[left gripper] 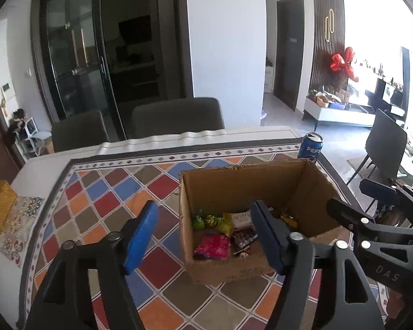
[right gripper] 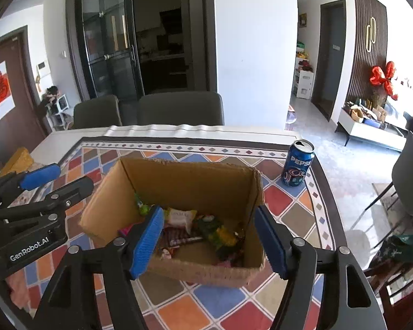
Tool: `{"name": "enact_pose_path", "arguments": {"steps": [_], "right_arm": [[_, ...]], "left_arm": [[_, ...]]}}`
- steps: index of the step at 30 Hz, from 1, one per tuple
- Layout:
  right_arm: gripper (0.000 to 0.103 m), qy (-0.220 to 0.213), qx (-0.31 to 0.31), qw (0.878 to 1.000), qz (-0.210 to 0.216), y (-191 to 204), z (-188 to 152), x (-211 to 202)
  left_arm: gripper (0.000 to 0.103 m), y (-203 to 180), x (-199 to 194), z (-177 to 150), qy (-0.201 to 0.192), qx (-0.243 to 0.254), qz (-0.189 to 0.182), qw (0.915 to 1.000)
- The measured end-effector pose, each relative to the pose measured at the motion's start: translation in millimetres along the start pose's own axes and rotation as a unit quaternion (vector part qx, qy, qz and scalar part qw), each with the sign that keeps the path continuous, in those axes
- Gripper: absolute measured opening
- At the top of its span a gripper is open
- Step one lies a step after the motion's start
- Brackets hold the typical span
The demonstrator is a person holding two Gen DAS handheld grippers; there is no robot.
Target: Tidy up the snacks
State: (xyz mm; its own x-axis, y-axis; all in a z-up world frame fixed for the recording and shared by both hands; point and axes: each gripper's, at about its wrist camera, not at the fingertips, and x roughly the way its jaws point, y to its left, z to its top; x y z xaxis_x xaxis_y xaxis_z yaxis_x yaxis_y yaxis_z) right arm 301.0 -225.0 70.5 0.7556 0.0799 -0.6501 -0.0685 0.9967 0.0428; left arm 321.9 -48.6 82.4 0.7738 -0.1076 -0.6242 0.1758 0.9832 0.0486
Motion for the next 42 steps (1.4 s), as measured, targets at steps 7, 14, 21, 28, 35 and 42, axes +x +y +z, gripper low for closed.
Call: {"name": "enact_pose_path", "arguments": {"steps": [7, 14, 21, 28, 35, 42], "right_arm": [[0.08, -0.03, 0.007, 0.999, -0.006, 0, -19, -34], [0.085, -0.064, 0.011, 0.997, -0.034, 0, -46, -73], [0.085, -0.082, 0.006, 0.996, -0.034, 4, -69, -106], [0.086, -0.089, 0.007, 0.996, -0.027, 6, -88, -132], [0.086, -0.093, 0.009, 0.995, -0.027, 6, -104, -149], [0.087, -0.093, 0.011, 0.995, -0.019, 6, -117, -161]], "left_arm": [[0.09, 3, -39, -23, -0.037, -0.009, 0.028, 0.9989], [0.097, 0, -71, -47, -0.051, -0.009, 0.029, 0.9983], [0.1, -4, -107, -71, -0.062, -0.004, 0.025, 0.9977], [0.103, -8, -135, -87, -0.07, -0.005, 0.019, 0.9974], [0.103, -12, -152, -99, -0.074, -0.006, 0.014, 0.9971], [0.103, -15, -167, -108, -0.078, -0.007, 0.01, 0.9969]]}}
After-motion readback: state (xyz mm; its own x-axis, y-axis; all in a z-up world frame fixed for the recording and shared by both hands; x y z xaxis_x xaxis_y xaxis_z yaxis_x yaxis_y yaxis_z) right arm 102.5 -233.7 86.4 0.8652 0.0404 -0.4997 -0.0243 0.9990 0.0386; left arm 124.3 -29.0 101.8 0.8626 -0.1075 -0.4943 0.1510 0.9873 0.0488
